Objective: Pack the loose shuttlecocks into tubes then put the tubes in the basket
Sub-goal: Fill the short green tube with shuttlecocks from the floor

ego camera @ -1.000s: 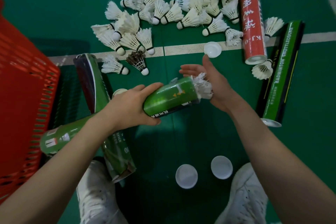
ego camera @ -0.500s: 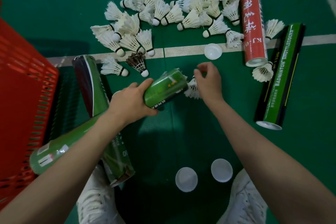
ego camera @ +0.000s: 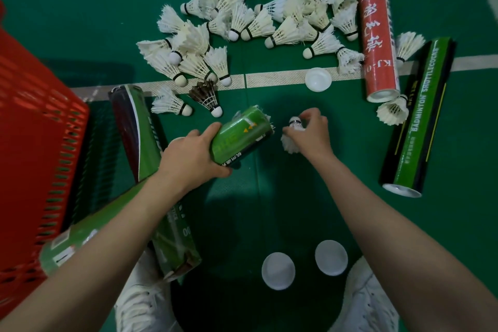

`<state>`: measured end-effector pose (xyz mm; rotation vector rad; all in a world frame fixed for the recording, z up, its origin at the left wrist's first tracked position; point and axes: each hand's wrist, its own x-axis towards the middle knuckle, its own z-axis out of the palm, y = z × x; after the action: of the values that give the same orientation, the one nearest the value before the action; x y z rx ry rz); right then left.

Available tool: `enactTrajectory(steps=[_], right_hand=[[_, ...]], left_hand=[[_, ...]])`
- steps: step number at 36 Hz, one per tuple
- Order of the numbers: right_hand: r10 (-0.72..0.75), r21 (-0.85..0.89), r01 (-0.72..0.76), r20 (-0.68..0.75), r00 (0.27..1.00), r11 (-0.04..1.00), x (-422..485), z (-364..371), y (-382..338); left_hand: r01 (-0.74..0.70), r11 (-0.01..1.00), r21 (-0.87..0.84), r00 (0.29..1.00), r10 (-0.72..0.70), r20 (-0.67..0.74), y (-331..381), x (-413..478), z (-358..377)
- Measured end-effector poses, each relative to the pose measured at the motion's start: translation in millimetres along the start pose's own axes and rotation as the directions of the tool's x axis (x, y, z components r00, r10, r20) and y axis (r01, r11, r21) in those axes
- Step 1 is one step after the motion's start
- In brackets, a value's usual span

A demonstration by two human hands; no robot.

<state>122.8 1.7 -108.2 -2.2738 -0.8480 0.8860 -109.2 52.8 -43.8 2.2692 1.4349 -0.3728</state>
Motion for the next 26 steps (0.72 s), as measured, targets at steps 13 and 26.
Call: enactTrajectory(steps=[13, 26], right_hand=[[-0.188, 0.523, -0.052, 0.396, 0.899, 0.851, -18, -56, -22], [-0.133, 0.666, -0.208, 0.423, 0.896, 0.717, -43, -37, -41]], left_hand=[[-0.178, 0.983, -0.053, 0.984, 0.178, 0.006, 7, -11, -10], [-0.301, 0.953, 0.018, 0.951, 0.301, -0.062, 22, -23, -20]])
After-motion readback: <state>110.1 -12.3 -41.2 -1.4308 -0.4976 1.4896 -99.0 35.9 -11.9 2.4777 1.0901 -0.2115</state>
